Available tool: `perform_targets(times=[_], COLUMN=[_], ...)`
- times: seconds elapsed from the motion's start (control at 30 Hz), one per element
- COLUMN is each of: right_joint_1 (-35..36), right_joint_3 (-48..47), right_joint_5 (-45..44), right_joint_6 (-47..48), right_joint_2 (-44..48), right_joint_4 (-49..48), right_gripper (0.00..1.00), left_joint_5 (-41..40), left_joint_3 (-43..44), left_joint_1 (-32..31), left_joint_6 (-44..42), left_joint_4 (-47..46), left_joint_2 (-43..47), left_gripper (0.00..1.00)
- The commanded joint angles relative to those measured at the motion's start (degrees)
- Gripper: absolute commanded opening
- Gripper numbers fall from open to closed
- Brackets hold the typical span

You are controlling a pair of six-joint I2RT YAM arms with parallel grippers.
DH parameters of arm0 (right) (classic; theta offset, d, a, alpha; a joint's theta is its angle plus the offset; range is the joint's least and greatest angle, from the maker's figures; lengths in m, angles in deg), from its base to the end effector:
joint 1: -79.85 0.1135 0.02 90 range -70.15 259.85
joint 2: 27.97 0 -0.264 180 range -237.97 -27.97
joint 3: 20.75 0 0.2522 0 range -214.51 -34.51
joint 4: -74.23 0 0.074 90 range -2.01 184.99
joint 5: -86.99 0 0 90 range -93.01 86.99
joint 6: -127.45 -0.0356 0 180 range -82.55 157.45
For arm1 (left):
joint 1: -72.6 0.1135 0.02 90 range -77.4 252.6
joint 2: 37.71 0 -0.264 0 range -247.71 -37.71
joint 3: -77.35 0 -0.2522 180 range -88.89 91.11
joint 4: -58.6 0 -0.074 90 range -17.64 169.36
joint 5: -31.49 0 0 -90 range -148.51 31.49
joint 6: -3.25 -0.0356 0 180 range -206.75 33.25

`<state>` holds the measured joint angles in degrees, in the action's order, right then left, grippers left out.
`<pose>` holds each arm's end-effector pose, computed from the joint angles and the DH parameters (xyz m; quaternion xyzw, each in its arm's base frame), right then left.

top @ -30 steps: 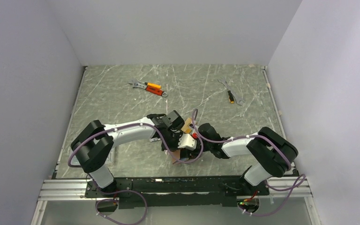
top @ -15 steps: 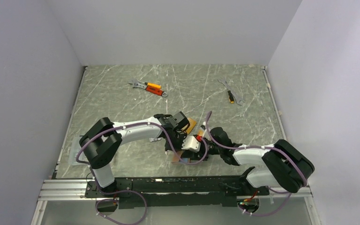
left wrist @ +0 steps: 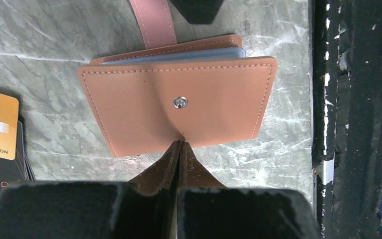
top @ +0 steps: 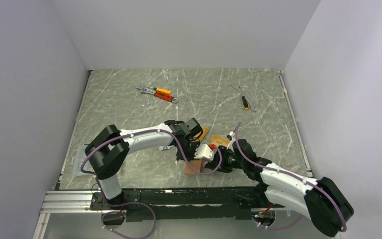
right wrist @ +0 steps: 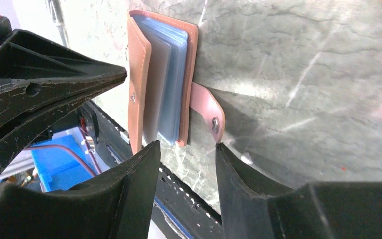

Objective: Put the credit cards into the card holder
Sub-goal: Close the card holder at the center of the board.

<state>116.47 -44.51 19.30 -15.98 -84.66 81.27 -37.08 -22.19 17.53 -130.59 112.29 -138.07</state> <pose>0.1273 0.1114 0.1283 0.0490 0.8915 0.4174 0.1692 0.1811 -0.2820 0.1846 0.7563 0.6120 -0.1969 0.1215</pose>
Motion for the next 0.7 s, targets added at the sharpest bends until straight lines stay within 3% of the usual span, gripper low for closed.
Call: perform_targets(times=[0.0, 0.3, 0.67], right_joint_1=[-1.0, -1.3, -3.9], right_joint_3=[-2.1, -6.1, -11.4], right_joint_5=[-6.2, -8.7, -7.1], right_joint_6=[0.8, 2.3, 5.3], right_joint_2=[6.3, 2.5, -3.1], right_joint_4=[11.8, 15.0, 15.1], right_gripper=[0.47, 0.43, 0.38], left_joint_5=[3.1, 6.6, -4.3], left_joint_3=[3.2, 3.6, -3.4], left_joint_1=[-0.9, -3.9, -6.8], left_joint_6=[0.7, 0.1, -2.2], left_joint_4=[2.2, 3.3, -3.8], left_joint_2=[1.4, 1.6, -0.6], left_gripper=[0.04, 0.04, 0.03])
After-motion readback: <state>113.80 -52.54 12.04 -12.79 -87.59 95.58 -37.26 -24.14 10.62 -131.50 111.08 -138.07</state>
